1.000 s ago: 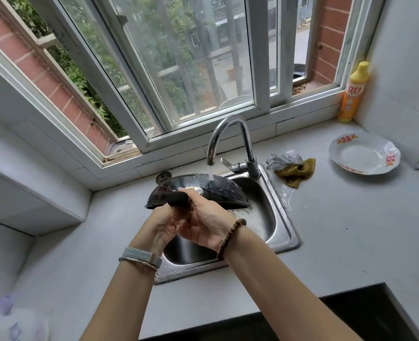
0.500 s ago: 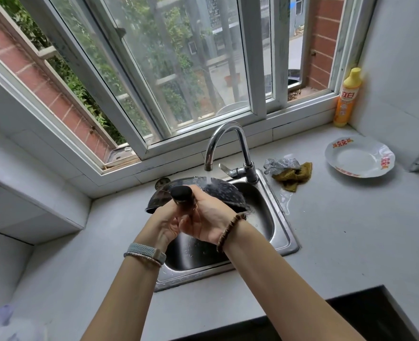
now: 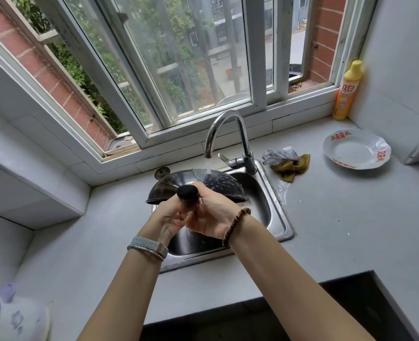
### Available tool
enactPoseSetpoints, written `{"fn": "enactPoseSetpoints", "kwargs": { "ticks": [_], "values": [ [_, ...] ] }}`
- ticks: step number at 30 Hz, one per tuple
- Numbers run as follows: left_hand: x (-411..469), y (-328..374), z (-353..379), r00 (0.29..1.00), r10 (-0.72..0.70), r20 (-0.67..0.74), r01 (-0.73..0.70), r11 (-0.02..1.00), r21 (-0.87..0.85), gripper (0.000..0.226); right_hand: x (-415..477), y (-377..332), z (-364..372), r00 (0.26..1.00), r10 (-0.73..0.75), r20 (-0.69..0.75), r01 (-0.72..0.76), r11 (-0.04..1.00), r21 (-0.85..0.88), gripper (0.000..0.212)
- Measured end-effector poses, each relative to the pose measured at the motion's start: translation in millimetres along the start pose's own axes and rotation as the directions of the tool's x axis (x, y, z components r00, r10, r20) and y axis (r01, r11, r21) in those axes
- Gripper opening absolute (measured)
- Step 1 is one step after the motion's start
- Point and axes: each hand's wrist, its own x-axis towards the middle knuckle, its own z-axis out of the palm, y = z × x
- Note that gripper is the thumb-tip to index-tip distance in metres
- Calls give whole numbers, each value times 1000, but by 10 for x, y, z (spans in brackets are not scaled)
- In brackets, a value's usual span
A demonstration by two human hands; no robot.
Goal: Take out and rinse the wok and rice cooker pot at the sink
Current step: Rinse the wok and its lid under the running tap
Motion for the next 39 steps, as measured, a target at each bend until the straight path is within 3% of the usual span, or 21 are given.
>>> {"fn": "enactPoseSetpoints", "kwargs": {
  "ticks": [6,10,14,17,21,25,30,39],
  "values": [
    [-174,-232,-69,999,-31,38,30,999,13,27,-192,200,-98,999,36,-6,-36,995,-88,20],
    [-251,-447,-143,991,-106,76,101,993,61,27,-320,359,-236,997,74,-15,-76,967,-243,17],
    [-354,-641,-171,984,-123,126,115,991,69,49,-380,531,-366,994,101,-38,-108,936,-336,18],
    [-420,-760,-171,978,-145,147,134,988,81,23,-444,637,-450,992,119,-51,-129,924,-359,13],
    [-505,-907,-121,977,-150,155,138,987,86,13,-501,763,-586,987,144,-71,-161,909,-385,13],
    [-535,-1089,-99,975,-165,145,146,980,134,32,-573,857,-730,978,177,-112,-208,885,-416,14],
    [-617,-1303,-39,963,-203,178,169,968,187,28,-656,977,-841,944,277,-182,-325,875,-358,20],
    [-697,-1587,-31,939,-239,246,181,955,237,17,-650,1296,-1055,905,282,-318,-389,853,-349,25]
  ]
}}
